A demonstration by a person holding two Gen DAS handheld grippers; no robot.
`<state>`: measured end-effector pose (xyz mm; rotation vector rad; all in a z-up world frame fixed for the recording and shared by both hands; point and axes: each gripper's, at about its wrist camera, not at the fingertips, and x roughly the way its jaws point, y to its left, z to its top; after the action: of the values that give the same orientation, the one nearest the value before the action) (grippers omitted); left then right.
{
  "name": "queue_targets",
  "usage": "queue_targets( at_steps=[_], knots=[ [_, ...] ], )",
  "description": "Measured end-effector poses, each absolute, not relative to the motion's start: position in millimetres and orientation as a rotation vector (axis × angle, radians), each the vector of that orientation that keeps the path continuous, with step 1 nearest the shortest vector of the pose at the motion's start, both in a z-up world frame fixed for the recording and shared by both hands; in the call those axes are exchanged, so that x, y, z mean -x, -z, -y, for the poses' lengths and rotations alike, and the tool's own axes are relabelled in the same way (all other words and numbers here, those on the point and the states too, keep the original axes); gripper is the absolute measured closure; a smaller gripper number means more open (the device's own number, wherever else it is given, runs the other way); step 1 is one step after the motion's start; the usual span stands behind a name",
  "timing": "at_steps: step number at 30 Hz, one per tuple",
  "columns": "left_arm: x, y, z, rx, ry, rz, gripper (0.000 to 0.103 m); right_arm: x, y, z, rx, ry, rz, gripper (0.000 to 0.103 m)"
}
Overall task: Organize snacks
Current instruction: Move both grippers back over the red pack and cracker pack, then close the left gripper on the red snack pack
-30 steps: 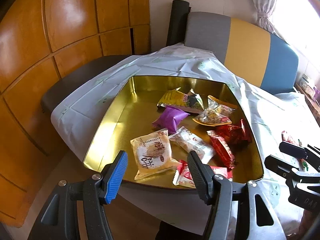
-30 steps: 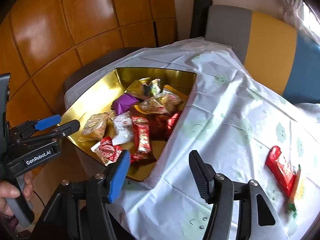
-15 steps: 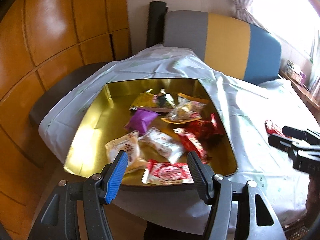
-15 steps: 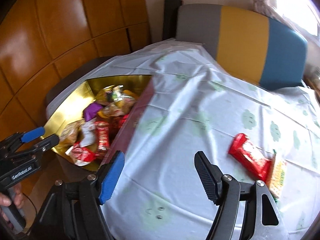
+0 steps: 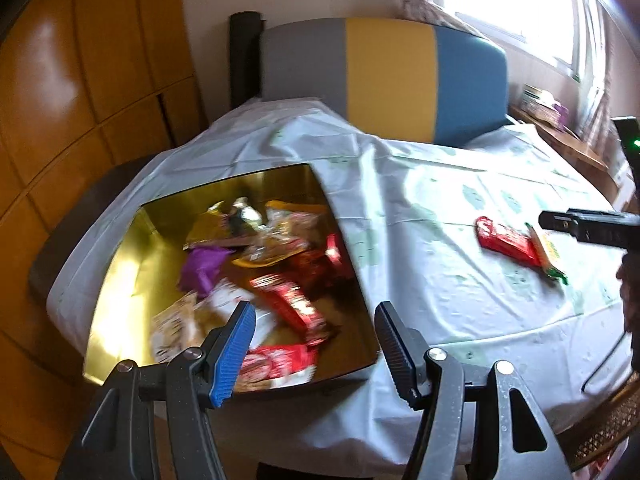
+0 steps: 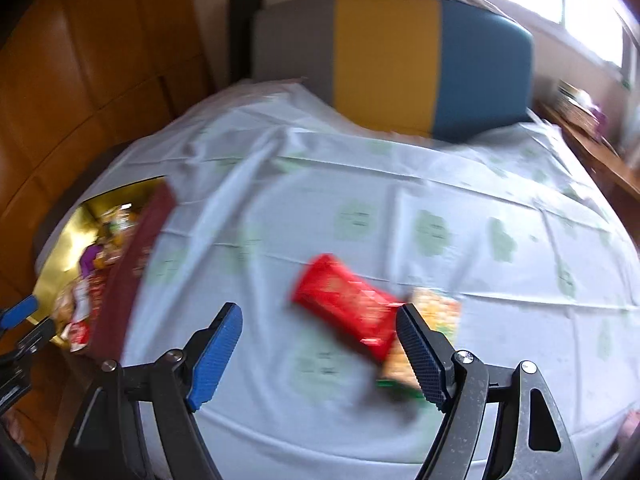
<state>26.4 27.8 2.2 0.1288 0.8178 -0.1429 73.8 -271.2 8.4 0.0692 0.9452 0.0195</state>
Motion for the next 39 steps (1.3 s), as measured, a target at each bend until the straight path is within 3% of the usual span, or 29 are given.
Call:
queue_targets(
  at_steps=[10,21,23,24,25,36,38,39],
  knots=[
    [-44,-1,25,-0.157,0.283,-0.867,0.04,-91,32,347,-0.219,0.091,-1.1,0.023],
    [-66,11,73,-0.155,0.377,-0.945,0.04,-104,60,331,-0.179,0.046,-1.213,0.024],
    [-68,13,81,-0.161,0.392,-0.951,0.04,-106,66,331,-0.174,0.048,-1.242,0.033],
    [-69,14,86,-0.164,0.401,-0.955,0.04,-106,66,331,-0.16,0.054,-1.245,0.05],
    [-70,15,90,-0.166,0.411,-0.96,0.04,-105,63,330,-0.13,0.077,-1.231,0.051],
    [-106,39,135,-0.036,0.526,-1.134,0.04,-101,52,376,-0.237,0.26,-1.202,0.048],
    [-114,44,145,0.004,0.548,-1.169,0.04,-103,53,379,-0.295,0.255,-1.2,0.04],
    [-118,46,151,0.019,0.556,-1.183,0.04,-99,53,383,-0.326,0.254,-1.192,0.031]
  ],
)
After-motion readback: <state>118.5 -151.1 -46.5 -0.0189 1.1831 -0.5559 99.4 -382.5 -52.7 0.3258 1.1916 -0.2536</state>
